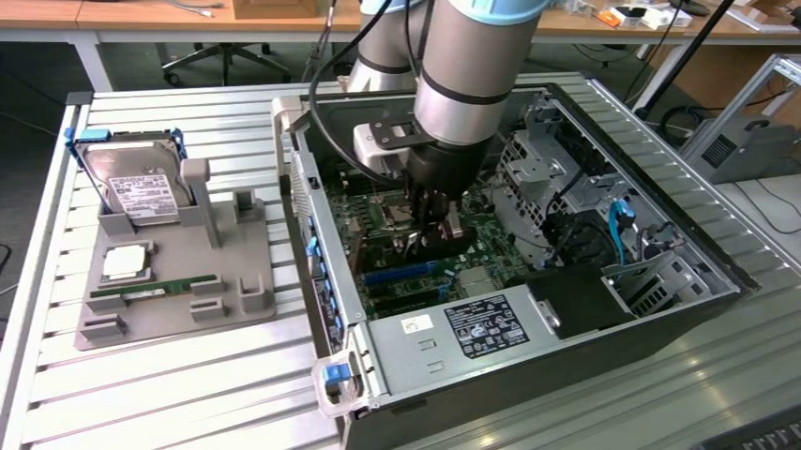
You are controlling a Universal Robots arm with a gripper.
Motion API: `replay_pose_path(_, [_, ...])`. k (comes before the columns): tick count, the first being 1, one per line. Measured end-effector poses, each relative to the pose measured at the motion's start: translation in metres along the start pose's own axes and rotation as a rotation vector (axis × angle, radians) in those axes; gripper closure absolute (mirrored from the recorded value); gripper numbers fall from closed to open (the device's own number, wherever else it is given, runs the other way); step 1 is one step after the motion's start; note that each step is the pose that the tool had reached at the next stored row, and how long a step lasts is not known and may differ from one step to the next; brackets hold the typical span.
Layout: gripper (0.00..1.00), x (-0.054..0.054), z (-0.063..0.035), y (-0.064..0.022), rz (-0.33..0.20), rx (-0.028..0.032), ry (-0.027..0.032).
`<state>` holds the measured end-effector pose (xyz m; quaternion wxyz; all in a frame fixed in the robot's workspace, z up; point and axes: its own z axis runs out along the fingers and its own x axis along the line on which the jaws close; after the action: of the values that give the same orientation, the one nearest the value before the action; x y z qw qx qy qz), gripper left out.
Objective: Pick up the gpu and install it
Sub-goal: 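Insert the gpu into the slot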
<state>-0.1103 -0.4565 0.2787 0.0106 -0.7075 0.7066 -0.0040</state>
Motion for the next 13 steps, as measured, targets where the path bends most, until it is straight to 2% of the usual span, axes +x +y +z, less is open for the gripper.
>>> replay_pose_path(13, [0.73, 0.000, 0.0034, 0.0174, 0.000, -0.0001, 0.0003])
